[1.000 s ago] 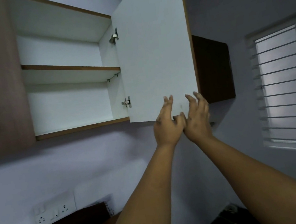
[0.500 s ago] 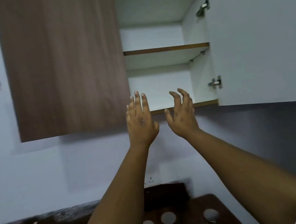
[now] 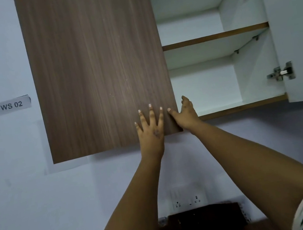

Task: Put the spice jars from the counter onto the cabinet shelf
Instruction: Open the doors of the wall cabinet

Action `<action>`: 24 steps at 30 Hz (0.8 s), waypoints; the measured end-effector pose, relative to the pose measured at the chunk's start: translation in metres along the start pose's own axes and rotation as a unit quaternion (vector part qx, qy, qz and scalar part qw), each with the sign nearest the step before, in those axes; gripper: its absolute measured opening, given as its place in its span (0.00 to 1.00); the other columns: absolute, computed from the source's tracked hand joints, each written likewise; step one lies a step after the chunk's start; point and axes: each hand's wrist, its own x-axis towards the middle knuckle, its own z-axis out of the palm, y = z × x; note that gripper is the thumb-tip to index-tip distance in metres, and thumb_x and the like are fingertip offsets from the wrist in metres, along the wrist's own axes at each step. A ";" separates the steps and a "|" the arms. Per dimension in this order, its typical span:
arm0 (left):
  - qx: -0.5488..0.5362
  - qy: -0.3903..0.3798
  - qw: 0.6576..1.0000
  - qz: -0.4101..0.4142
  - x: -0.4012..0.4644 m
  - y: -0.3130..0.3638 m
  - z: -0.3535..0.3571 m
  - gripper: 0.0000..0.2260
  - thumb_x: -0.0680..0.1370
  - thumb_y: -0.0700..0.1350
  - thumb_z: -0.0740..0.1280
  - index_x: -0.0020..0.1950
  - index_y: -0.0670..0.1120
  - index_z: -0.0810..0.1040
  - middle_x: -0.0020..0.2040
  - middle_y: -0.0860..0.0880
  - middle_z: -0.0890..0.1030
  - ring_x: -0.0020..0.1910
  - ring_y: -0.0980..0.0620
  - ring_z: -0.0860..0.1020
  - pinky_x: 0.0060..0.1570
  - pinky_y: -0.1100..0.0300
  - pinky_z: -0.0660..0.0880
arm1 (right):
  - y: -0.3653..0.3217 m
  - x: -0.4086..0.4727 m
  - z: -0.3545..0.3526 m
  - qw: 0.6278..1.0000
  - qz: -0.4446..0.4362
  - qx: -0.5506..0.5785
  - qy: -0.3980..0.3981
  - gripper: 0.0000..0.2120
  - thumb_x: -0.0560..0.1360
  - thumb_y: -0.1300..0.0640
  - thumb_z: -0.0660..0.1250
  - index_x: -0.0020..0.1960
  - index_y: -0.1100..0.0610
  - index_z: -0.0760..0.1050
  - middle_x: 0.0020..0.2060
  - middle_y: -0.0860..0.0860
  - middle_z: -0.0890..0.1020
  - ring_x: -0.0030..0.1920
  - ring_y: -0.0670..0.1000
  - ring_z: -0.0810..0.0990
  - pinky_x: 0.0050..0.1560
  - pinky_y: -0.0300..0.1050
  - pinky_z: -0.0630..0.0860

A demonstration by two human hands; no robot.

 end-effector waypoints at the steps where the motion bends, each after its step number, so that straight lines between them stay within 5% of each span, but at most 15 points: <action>1: 0.001 0.002 1.000 0.001 0.003 0.000 0.006 0.46 0.74 0.40 0.70 0.79 0.51 0.39 0.79 0.41 0.44 0.76 0.30 0.47 0.70 0.34 0.57 | 0.000 0.006 0.003 0.999 0.028 0.044 -0.011 0.37 0.78 0.49 0.66 0.79 0.55 0.50 0.73 0.54 0.65 0.71 0.56 0.68 0.67 0.50 0.69; 6: -0.003 0.006 1.000 -0.007 0.003 0.004 0.029 0.40 0.78 0.41 0.66 0.78 0.49 0.40 0.78 0.36 0.46 0.74 0.28 0.51 0.70 0.34 0.58 | 0.007 0.015 0.010 0.993 0.055 0.103 0.004 0.20 0.79 0.55 0.66 0.69 0.58 0.70 0.62 0.55 0.79 0.59 0.55 0.79 0.61 0.53 0.77; 17: -0.050 0.022 0.999 0.005 -0.034 0.007 -0.028 0.41 0.79 0.37 0.63 0.77 0.50 0.34 0.78 0.36 0.41 0.75 0.28 0.50 0.71 0.37 0.60 | -0.039 -0.058 -0.018 0.994 0.035 0.088 0.059 0.16 0.77 0.55 0.68 0.63 0.57 0.73 0.57 0.53 0.80 0.55 0.53 0.79 0.59 0.51 0.78; 24: -0.193 0.022 0.979 -0.056 -0.086 0.004 -0.116 0.38 0.79 0.35 0.62 0.79 0.54 0.43 0.79 0.45 0.40 0.77 0.35 0.49 0.60 0.45 0.76 | -0.111 -0.141 -0.037 0.996 0.020 0.029 0.079 0.15 0.77 0.57 0.69 0.61 0.60 0.73 0.55 0.55 0.81 0.53 0.54 0.79 0.54 0.45 0.77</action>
